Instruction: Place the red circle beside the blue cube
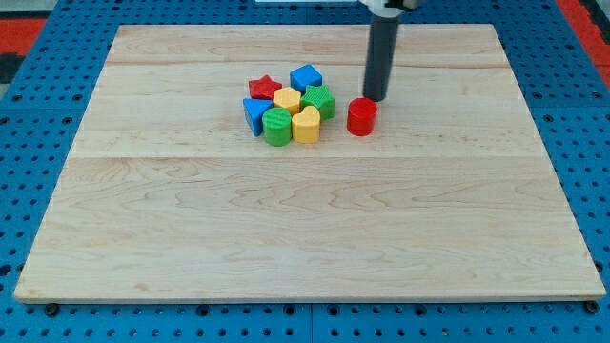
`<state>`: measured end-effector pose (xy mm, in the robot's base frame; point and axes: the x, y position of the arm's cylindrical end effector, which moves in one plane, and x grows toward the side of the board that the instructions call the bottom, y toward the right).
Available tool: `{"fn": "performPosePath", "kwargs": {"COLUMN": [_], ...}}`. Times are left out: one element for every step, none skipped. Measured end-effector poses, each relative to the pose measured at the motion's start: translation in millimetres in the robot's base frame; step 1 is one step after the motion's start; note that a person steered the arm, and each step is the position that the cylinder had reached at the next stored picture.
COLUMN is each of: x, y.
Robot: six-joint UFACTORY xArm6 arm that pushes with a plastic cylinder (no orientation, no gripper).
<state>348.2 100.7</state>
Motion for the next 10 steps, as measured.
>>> {"fn": "performPosePath", "kwargs": {"x": [21.5,36.2,43.4,42.8,40.2,52.7,67.8,47.5,13.7,-12.9], "y": [24.0,40.6,24.1,13.7,2.6,3.5,-21.3,-39.8,-35.5,-26.9]}}
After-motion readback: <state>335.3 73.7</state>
